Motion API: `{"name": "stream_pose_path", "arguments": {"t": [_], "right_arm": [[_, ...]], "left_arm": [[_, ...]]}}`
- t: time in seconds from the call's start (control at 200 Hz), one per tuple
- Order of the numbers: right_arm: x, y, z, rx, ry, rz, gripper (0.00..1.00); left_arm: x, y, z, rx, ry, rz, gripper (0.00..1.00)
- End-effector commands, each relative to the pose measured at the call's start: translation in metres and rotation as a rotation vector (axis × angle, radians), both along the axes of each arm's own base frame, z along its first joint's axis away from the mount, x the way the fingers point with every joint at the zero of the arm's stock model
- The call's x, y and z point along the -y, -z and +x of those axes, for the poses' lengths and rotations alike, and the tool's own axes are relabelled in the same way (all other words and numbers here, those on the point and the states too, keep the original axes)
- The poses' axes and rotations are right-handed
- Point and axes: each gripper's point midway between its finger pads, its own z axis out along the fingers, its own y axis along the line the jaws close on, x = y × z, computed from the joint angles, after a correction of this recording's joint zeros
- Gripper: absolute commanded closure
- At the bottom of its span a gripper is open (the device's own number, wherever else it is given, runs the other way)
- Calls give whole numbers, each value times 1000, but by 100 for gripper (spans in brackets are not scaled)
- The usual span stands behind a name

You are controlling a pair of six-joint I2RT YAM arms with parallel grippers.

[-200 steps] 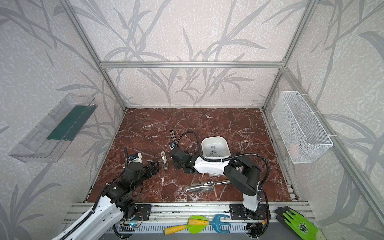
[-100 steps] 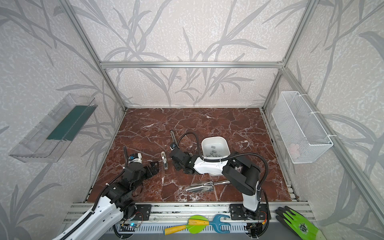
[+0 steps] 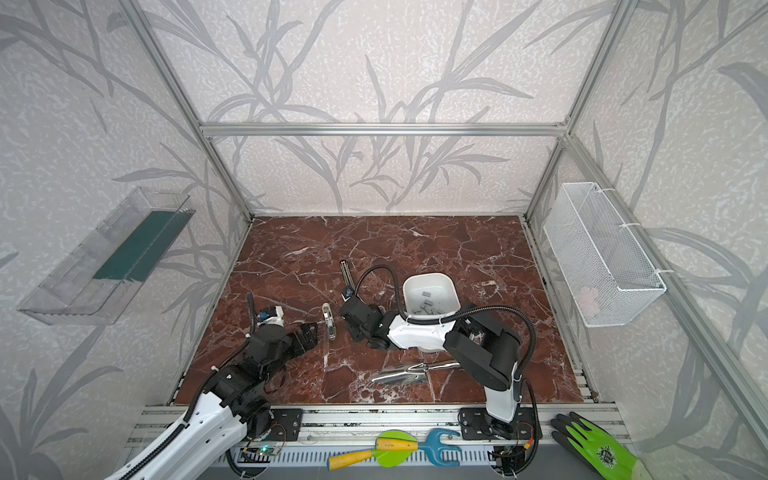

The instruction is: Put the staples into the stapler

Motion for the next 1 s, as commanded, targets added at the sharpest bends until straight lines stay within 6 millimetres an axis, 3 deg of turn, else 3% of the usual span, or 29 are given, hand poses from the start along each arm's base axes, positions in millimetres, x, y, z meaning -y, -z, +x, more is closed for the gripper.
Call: {"name": "stream_pose_path", "arguments": {"t": [0.0,0.44,0.69,0.995], "right_arm": [[4,1,3,11,24,-1,94],[4,-12,2,27,21,28,95],[7,-10,1,28,28,23,95],[9,-29,0,52,22,66,95]], "left_arm": [[-2,-9,4,27,-19,-6,1],[-2,-9,4,28,-20,-6,1],[-2,-9,4,29,-18,-7,1],[-2,-9,4,27,-18,-6,1]]}}
